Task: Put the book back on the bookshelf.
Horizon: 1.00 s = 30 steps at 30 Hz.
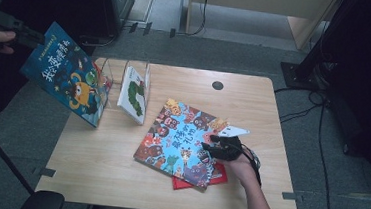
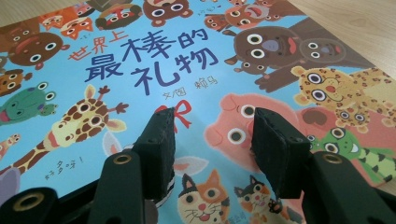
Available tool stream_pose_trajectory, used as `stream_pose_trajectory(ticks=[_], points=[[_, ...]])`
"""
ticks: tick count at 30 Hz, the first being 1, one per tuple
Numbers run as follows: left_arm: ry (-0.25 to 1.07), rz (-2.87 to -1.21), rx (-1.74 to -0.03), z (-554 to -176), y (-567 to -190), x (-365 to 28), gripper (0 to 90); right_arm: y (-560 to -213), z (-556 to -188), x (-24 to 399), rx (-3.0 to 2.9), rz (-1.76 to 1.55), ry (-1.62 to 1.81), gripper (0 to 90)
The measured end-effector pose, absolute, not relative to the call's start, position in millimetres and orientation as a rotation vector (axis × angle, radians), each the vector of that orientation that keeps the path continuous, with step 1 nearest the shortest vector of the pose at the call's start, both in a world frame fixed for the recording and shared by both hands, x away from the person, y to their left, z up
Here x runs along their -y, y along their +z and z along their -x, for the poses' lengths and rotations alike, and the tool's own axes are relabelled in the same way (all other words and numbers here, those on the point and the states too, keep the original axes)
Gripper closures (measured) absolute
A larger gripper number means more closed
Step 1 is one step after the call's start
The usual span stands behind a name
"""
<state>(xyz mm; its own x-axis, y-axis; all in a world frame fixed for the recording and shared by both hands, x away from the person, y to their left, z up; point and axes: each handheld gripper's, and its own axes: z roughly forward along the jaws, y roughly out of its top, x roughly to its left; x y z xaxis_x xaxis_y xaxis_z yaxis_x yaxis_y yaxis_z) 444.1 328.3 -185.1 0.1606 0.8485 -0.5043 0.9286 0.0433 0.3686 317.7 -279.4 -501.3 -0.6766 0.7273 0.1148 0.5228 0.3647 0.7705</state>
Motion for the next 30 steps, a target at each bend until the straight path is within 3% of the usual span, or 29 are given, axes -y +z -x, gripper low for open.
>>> stream_pose_trajectory(ticks=[12,30], points=[[-0.178,-1.876,-1.589,-431.9,-186.4,-288.6,53.1,-496.8,-329.2,278.0,-2.369,-1.138,1.209,49.0],[-0.243,-1.899,-1.466,-417.0,-228.1,-243.6,49.8,-498.4,-344.3,269.5,-2.429,-1.105,1.209,49.4]])
